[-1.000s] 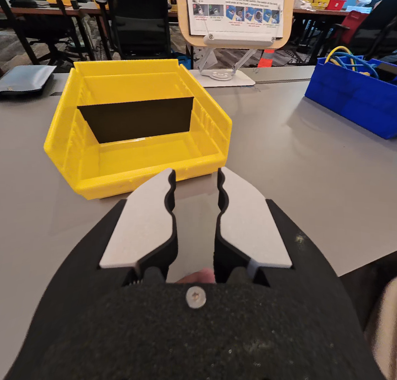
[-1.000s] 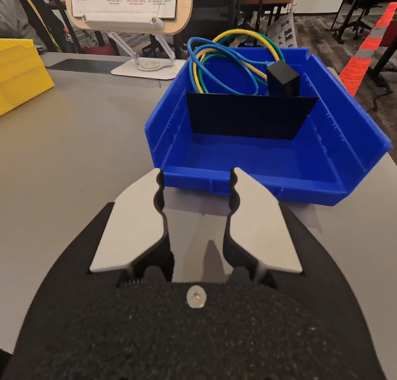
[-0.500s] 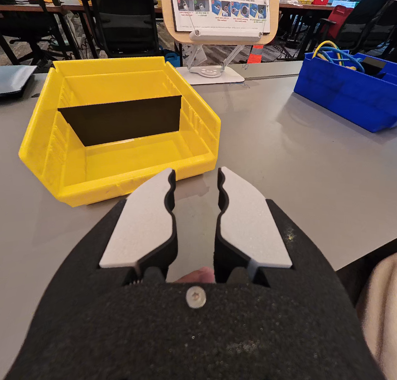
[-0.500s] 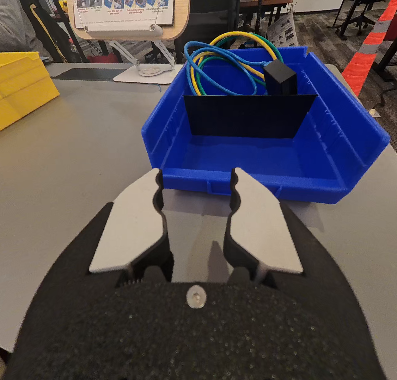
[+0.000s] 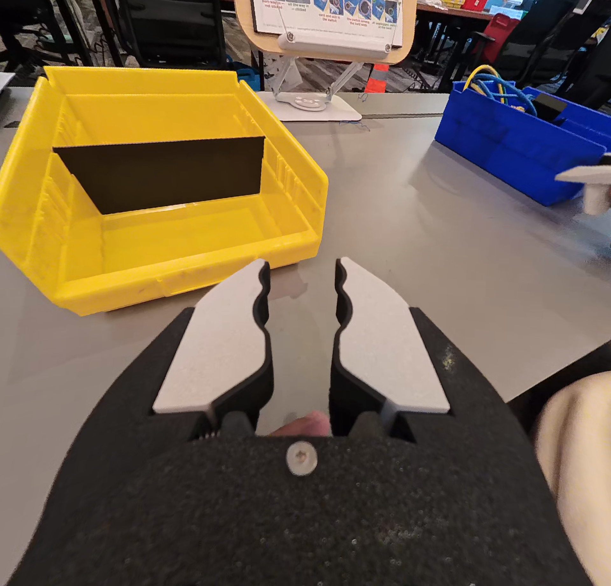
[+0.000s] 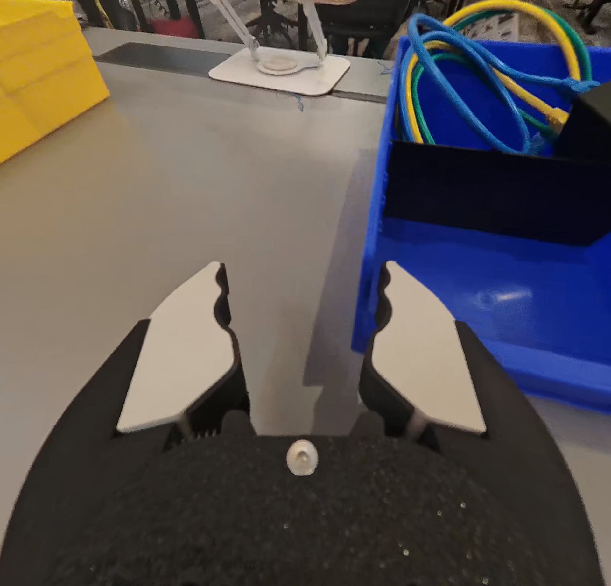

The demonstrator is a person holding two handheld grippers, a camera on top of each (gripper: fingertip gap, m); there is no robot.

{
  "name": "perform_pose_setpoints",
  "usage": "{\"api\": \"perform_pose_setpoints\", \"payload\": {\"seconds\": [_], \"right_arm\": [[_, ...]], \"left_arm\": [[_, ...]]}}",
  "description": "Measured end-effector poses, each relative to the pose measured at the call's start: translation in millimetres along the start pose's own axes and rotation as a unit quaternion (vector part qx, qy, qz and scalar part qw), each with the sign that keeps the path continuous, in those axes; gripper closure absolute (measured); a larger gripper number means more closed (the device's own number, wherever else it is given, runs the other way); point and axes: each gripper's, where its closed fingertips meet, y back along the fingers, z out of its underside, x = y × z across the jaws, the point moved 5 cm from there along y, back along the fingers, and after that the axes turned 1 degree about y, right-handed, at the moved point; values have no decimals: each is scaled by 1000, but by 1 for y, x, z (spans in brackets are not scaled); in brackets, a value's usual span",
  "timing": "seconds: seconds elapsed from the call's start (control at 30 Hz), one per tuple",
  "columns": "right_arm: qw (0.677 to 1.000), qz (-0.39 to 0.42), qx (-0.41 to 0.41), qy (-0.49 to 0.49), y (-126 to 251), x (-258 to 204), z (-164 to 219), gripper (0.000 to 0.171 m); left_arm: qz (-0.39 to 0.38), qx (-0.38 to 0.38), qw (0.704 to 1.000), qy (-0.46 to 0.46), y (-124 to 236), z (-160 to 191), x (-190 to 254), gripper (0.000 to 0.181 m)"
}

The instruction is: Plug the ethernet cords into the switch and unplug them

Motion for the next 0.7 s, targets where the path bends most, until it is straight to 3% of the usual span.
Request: {"api": "perform_pose_setpoints", "payload": {"seconds": [0.07,0.23,0.3,0.37,0.53,0.7], "right_arm": [[1000,-5,2,-12,-11,-5,-4,79],[995,-104,-7,-1,1,-35,-4,91],[991,-133,21,11,16,-47,-5,101],[990,-136,47,8,37,-48,-9,95],[993,-11,106,-52,85,23,-14,100],[985,105,86,-111,107,109,10,105]], "left_arm": [[0,-5,1000,-3,0,1,2,145],[20,-41,999,-2,-17,6,21,136],[58,-49,997,1,-33,5,52,131],[104,-58,993,-3,-54,6,98,125],[199,-118,972,-31,-132,18,242,124],[185,-107,976,-49,-213,21,337,126]]}}
